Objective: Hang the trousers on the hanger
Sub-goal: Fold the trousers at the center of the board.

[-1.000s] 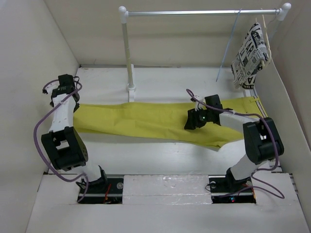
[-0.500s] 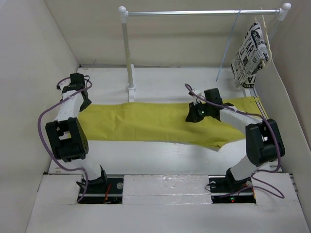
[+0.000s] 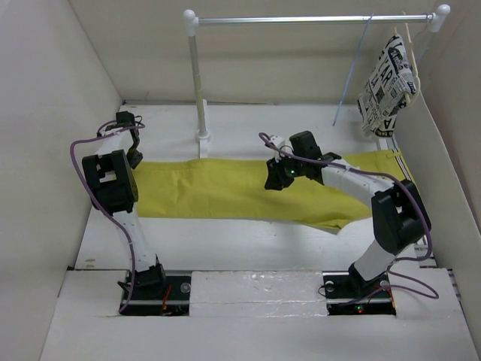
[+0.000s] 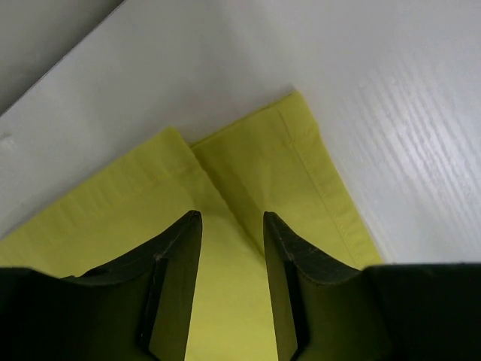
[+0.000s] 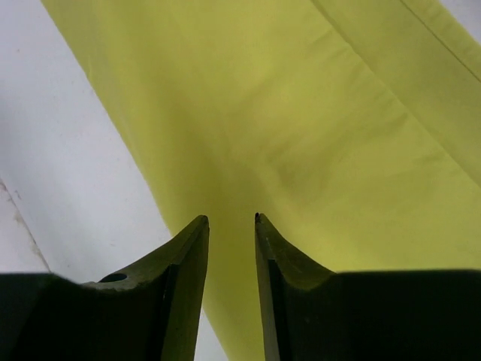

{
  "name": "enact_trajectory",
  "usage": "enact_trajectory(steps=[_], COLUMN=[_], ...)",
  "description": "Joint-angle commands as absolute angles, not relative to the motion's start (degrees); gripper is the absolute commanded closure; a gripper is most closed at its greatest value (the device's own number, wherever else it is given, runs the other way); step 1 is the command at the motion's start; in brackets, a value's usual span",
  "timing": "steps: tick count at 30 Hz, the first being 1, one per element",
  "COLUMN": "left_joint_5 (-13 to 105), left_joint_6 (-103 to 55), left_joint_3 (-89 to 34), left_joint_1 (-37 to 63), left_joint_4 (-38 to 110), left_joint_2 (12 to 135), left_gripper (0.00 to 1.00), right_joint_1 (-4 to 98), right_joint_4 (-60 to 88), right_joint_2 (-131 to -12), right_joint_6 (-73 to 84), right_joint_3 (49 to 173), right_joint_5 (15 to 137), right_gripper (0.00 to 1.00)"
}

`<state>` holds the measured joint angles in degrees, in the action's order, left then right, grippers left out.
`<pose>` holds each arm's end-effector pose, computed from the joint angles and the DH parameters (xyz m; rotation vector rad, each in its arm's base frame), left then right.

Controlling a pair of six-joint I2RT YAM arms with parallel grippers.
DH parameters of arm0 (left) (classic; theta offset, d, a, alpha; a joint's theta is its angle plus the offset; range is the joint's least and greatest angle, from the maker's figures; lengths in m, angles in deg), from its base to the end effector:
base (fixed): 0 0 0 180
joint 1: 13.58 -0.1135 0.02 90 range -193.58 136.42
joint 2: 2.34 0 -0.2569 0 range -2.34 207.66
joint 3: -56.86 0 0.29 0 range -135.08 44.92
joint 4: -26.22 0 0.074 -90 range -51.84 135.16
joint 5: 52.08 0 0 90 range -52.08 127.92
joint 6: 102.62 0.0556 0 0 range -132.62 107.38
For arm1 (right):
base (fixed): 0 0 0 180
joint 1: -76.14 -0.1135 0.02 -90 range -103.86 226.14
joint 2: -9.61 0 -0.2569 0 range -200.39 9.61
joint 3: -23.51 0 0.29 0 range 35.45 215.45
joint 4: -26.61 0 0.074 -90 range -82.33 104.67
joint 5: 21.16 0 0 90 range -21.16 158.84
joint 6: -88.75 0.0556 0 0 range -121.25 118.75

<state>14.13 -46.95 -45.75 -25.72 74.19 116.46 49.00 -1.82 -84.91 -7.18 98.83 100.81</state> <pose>0.4613 0.1222 0.1454 -1.1378 2.3326 0.4214 0.3388 0.2067 0.1847 -0.9331 2.2122 0.8421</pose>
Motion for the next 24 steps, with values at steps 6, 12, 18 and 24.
enact_trajectory(steps=[6, 12, 18, 24], left_joint_5=[17.97, 16.92, 15.42, 14.63], left_joint_6=[-48.92, -49.10, -49.18, -49.45], left_joint_3=[-47.45, -48.42, -47.80, -48.77], left_joint_1=[-25.53, -25.53, -25.53, -25.53], left_joint_4=[70.51, 71.74, 72.52, 73.84], left_joint_2=[116.57, 119.12, 118.42, 114.65], left_gripper=[0.63, 0.90, 1.00, 1.00], right_joint_1=[45.21, 43.97, 45.02, 46.69], right_joint_4=[-4.22, -5.02, -6.60, -7.04], right_joint_2=[-87.16, -87.42, -87.42, -87.95], right_joint_6=[-8.89, -8.37, -8.63, -9.42], right_joint_3=[100.58, 100.05, 101.19, 102.07], right_joint_5=[101.01, 99.70, 97.76, 97.50], right_gripper=[0.55, 0.55, 0.55, 0.56])
